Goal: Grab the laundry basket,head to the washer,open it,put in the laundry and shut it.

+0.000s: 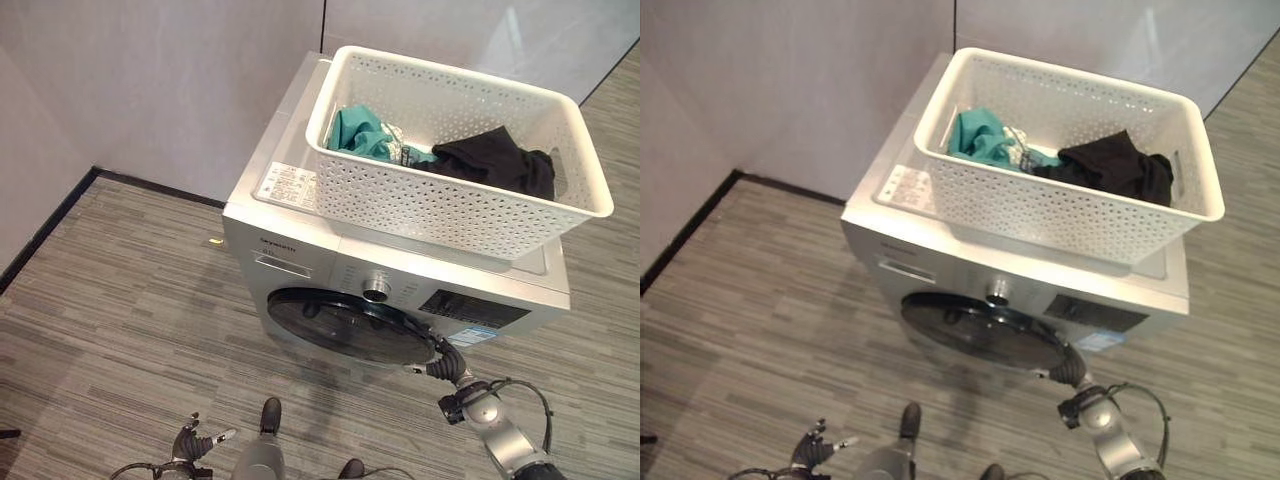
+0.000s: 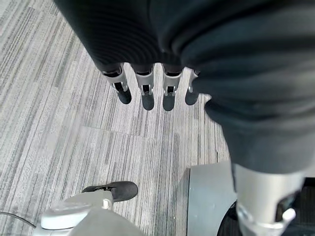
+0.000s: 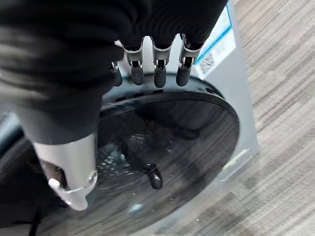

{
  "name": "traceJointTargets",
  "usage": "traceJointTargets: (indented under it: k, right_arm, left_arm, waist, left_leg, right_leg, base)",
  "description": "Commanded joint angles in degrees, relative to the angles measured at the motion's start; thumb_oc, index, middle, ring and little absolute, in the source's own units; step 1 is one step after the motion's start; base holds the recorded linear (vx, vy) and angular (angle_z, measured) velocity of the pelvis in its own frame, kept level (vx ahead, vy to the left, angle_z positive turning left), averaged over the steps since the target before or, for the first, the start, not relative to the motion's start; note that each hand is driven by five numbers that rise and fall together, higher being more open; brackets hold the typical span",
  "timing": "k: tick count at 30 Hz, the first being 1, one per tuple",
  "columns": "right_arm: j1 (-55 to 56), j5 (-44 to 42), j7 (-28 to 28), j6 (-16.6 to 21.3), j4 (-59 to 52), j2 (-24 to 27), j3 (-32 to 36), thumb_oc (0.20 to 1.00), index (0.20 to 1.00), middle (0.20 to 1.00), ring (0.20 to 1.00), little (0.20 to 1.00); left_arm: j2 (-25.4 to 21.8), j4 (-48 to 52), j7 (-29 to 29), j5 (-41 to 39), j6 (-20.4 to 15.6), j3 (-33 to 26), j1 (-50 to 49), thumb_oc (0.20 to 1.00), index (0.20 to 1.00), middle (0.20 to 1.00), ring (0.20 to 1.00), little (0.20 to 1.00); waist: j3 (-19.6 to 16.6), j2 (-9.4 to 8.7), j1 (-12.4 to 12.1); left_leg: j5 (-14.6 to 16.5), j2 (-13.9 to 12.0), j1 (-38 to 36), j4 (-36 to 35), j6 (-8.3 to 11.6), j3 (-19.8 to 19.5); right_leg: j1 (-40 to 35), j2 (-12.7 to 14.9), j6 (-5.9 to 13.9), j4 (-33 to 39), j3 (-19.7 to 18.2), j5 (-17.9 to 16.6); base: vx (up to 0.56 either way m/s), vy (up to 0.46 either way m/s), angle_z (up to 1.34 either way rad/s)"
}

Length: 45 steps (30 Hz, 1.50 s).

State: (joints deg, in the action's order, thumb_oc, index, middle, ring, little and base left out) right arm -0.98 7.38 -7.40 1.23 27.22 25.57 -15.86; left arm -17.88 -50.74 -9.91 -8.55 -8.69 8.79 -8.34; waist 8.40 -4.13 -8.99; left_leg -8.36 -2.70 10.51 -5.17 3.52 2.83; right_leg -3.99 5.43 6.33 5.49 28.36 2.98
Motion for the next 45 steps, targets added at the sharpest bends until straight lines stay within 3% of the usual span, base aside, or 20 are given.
traceJointTargets:
  k: [1,13,20,31,45]
  right_arm:
    - [-4.43,-2.11,-0.15,2.65,1.71,2.52,-3.26,1.0,1.0,1.0,1.0,1.0]
    - [-12.49,-3.61,0.13,3.49,4.78,-1.3,-10.52,1.0,1.0,1.0,1.0,1.0]
    - [-13.42,-4.47,0.99,4.1,3.26,-4.6,-13.97,1.0,1.0,1.0,1.0,1.0]
    - [-13.34,-9.4,4.72,4.46,3.02,-13.65,-25.53,1.0,1.0,1.0,1.0,1.0]
    - [-16.46,-15.76,5.95,4.14,5.95,-19.61,-33.32,1.0,1.0,1.0,1.0,1.0]
  left_arm:
    - [-2.68,0.67,-0.12,-0.41,-2.67,2.14,1.64,1.0,1.0,1.0,1.0,1.0]
    - [-3.44,2.54,-1.63,-2.65,-4.15,2.29,2.83,1.0,1.0,1.0,1.0,1.0]
    - [-2.78,3.32,-2.3,-3.1,-4.46,2.76,3.52,1.0,1.0,1.0,1.0,1.0]
    - [-0.59,1.69,-4.74,-3.06,-4.29,5.37,5.4,1.0,1.0,1.0,1.0,1.0]
    - [0.59,-2.79,-7.51,-2.93,-3.85,7.18,7.93,1.0,1.0,1.0,1.0,1.0]
  waist:
    - [1.57,-0.79,-1.35]
    - [3.61,1.01,-2.5]
    - [4.09,1.15,-2.59]
    - [4.87,1.13,-2.64]
    - [5.13,0.72,-3.38]
  left_leg:
    - [3.02,1.65,3.36,0.17,0.18,0.93]
    - [2.77,2.3,6.45,0.17,-0.25,1.37]
    - [2.82,2.14,6.35,0.17,-0.41,1.96]
    - [2.83,1.45,4.81,0.17,-0.49,2.78]
    - [2.53,0.69,4.14,0.17,-0.02,3.32]
  right_leg:
    - [-3.73,0.44,-1.29,-2.4,-2.33,7.29]
    - [-0.66,1.3,-1.01,-2.3,-2.92,6.49]
    - [-0.41,1.44,-0.91,-2.42,-3.36,6.41]
    - [-1.12,1.18,-1.23,-2.81,-4.28,6.67]
    - [-1.64,0.8,-1.36,-2.94,-4.55,6.76]
  base:
    - [-0.02,0.014,0.24]
    - [-0.01,0.011,0.01]
    - [-0.01,0.012,-0.03]
    - [-0.01,0.01,-0.09]
    - [0.0,-0.005,-0.04]
